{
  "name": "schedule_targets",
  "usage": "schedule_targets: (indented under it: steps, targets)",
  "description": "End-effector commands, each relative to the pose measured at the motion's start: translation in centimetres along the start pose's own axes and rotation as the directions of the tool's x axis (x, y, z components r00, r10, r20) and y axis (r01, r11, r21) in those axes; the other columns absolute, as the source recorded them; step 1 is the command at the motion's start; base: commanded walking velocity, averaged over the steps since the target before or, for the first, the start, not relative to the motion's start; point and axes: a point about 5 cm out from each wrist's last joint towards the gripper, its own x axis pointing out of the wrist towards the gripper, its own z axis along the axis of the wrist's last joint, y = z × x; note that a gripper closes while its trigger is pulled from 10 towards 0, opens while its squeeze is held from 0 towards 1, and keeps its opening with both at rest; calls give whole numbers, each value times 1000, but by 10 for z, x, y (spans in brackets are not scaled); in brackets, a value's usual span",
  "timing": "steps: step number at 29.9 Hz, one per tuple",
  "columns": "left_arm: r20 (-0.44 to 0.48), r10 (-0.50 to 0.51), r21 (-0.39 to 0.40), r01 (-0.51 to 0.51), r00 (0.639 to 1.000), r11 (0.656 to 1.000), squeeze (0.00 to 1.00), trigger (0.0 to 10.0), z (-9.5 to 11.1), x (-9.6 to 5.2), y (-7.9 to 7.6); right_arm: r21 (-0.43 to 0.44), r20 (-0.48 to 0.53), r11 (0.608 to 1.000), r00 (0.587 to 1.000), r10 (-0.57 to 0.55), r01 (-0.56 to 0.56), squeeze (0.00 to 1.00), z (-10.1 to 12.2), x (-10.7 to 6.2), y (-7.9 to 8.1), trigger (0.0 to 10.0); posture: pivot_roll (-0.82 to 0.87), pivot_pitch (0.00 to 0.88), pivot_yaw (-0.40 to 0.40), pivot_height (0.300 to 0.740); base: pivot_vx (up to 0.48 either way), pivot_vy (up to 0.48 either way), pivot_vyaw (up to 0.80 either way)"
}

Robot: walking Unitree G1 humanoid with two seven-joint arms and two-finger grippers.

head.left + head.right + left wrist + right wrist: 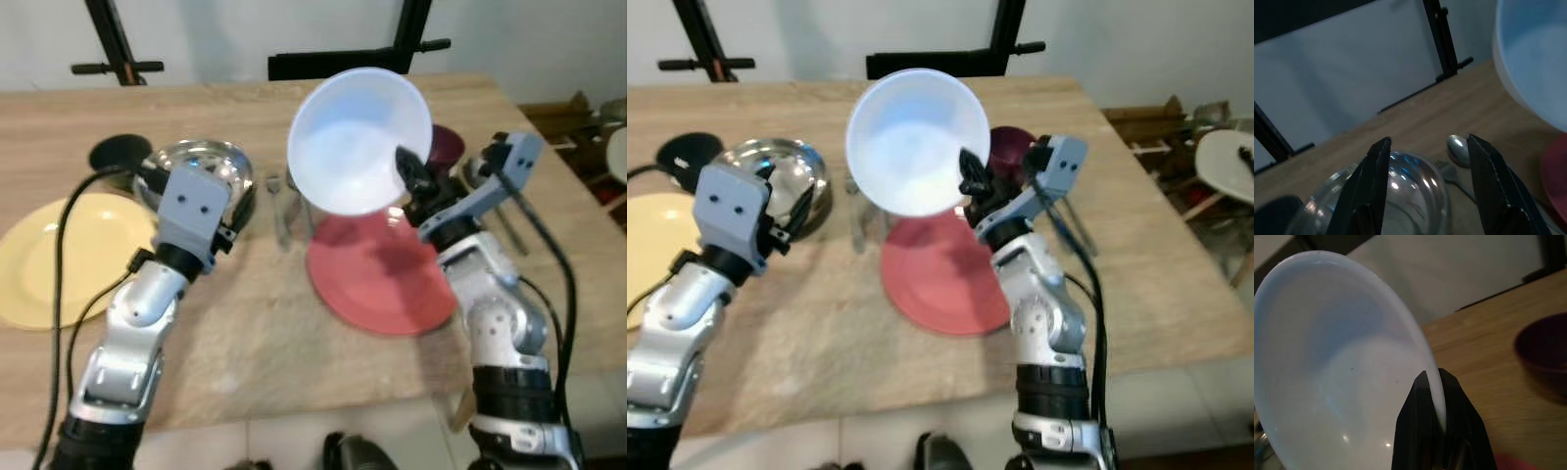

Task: Setting the table

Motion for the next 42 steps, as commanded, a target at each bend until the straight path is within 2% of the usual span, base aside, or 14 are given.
schedule_targets:
  steps: [1, 5, 10, 12, 13, 15, 17, 21, 24, 27, 28, 36, 41, 42]
  targets:
    - [-4, -69, -35, 68, 998, 997, 0, 10000, 4, -2, 5, -49, 24, 998, 999, -41, 43, 0, 6, 7, -4, 10000, -92, 72, 10, 740, 0, 0, 0]
    - [28, -132, -93, 134, 991, 987, 0, 10000, 15, 2, 8, -93, 35, 991, 995, -88, 91, 0, 17, 21, -12, 10000, -93, 71, 10, 740, 0, 0, 0]
    - [54, -142, -131, 148, 988, 980, 0, 10000, 23, 7, 13, -100, 20, 991, 996, -89, 91, 0, 22, 33, -13, 10000, -90, 75, 9, 740, 0, 0, 0]
    - [58, -138, -138, 145, 989, 980, 0, 10000, 25, 8, 15, -103, -2, 992, 997, -80, 79, 0, 20, 38, -12, 10000, -88, 77, 9, 740, 0, 0, 0]
    - [61, -138, -139, 145, 989, 980, 0, 10000, 28, 9, 17, -109, -81, 992, 994, -77, 68, 0, 11, 48, -12, 10000, -76, 84, 2, 740, 0, 0, 0]
    - [60, -140, -137, 147, 988, 980, 0, 10000, 29, 10, 17, -116, -115, 991, 990, -82, 68, 0, 7, 51, -12, 10000, -75, 85, 0, 740, 0, 0, 0]
    - [63, -144, -124, 151, 988, 981, 0, 10000, 32, 11, 16, -89, -176, 993, 980, -96, 81, 0, -2, 56, -13, 10000, -65, 91, -6, 740, 0, 0, 0]
    - [37, -214, -50, 216, 976, 975, 0, 10000, 31, 7, 6, -25, -164, 995, 982, -97, 94, 0, -3, 65, -11, 10000, -38, 100, -18, 740, 0, 0, 0]
    - [19, -253, -90, 253, 967, 963, 0, 10000, 28, 2, 2, -13, -150, 996, 984, -92, 91, 0, -2, 68, -9, 10000, -33, 101, -19, 740, 0, 0, 0]
    - [6, -285, -236, 278, 959, 931, 0, 10000, 22, -5, -1, -2, -115, 997, 990, -81, 81, 0, 4, 72, -6, 10000, -37, 105, -8, 740, 0, 0, 0]
    - [6, -281, -248, 274, 960, 929, 0, 10000, 22, -5, -1, -1, -123, 996, 989, -83, 84, 0, 4, 73, -6, 10000, -37, 105, -8, 740, 0, 0, 0]
    - [-3, -290, -228, 281, 957, 932, 0, 10000, 21, -5, -7, 92, -171, 982, 974, -150, 167, 0, -2, 82, -8, 10000, -31, 101, -2, 740, 0, 0, 0]
    - [-16, -278, -225, 267, 961, 937, 0, 10000, 23, -10, -4, 161, -189, 953, 956, -225, 257, 0, -4, 85, -7, 10000, 16, 113, -16, 740, 0, 0, 0]
    - [-21, -276, -226, 264, 961, 938, 0, 10000, 23, -12, -4, 201, -189, 934, 947, -259, 295, 0, -4, 86, -8, 10000, 30, 121, -19, 740, 0, 0, 0]
